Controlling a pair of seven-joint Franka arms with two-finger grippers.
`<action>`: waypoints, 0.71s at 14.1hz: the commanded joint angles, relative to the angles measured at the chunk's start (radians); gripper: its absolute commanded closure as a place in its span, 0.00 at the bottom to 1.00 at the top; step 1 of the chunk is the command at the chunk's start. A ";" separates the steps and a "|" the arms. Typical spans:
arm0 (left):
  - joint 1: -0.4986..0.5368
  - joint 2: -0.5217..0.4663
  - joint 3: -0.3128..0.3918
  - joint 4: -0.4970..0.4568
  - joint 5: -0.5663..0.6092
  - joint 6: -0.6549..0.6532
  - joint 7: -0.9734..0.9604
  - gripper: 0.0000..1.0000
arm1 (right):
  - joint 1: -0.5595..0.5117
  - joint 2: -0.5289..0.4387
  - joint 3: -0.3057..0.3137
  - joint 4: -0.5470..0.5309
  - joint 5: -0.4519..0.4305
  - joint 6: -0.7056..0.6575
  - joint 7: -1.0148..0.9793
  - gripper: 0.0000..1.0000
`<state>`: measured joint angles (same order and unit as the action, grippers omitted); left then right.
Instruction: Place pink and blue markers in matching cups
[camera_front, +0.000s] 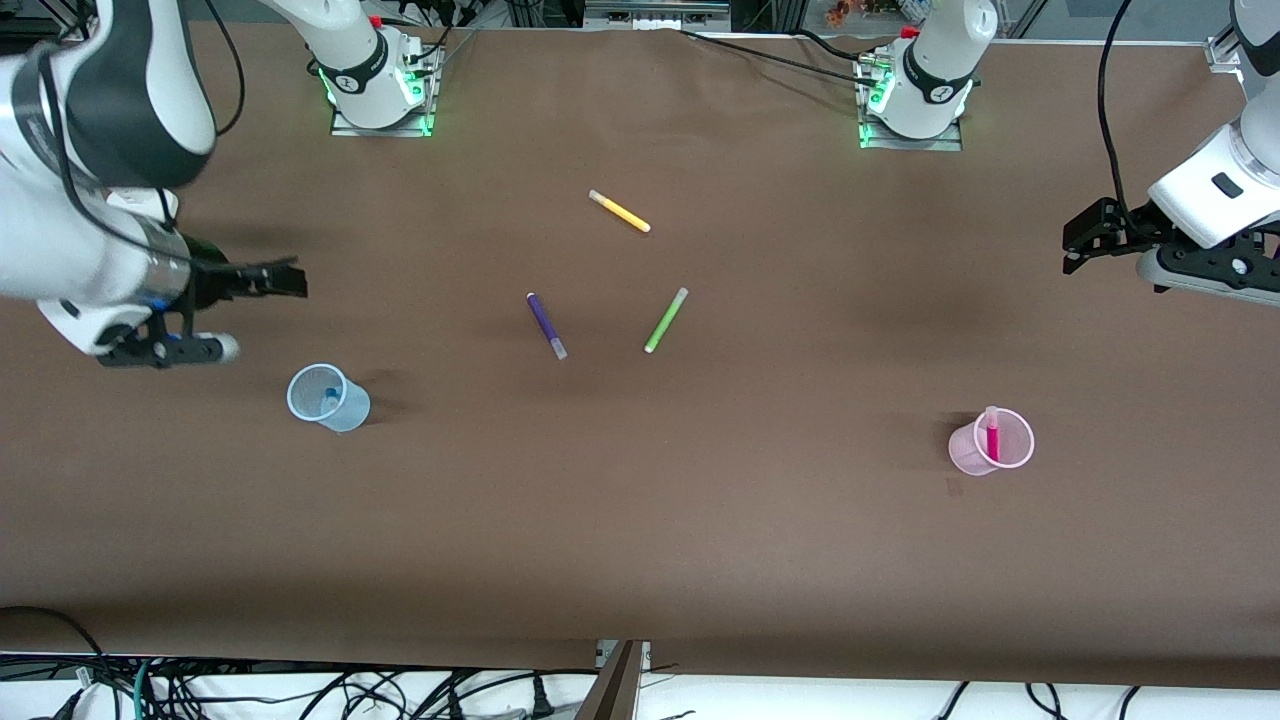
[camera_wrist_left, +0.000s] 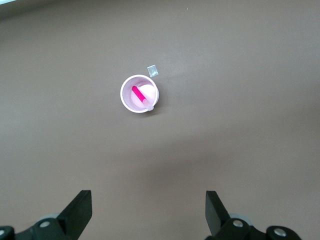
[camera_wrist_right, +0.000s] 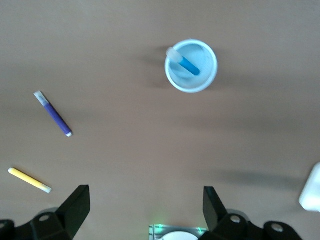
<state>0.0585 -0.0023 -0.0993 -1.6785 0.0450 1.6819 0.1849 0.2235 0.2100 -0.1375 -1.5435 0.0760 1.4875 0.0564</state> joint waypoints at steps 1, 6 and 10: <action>-0.002 0.019 -0.002 0.036 0.001 -0.017 0.004 0.00 | -0.074 -0.119 0.030 -0.084 -0.028 0.010 0.010 0.00; -0.002 0.021 -0.003 0.037 0.001 -0.017 0.004 0.00 | -0.102 -0.208 0.030 -0.081 -0.099 0.000 0.010 0.00; -0.002 0.025 -0.003 0.040 0.001 -0.017 -0.004 0.00 | -0.110 -0.236 0.027 -0.064 -0.120 -0.039 0.006 0.00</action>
<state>0.0585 0.0002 -0.1003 -1.6775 0.0450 1.6819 0.1848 0.1303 0.0016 -0.1264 -1.5926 -0.0242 1.4756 0.0564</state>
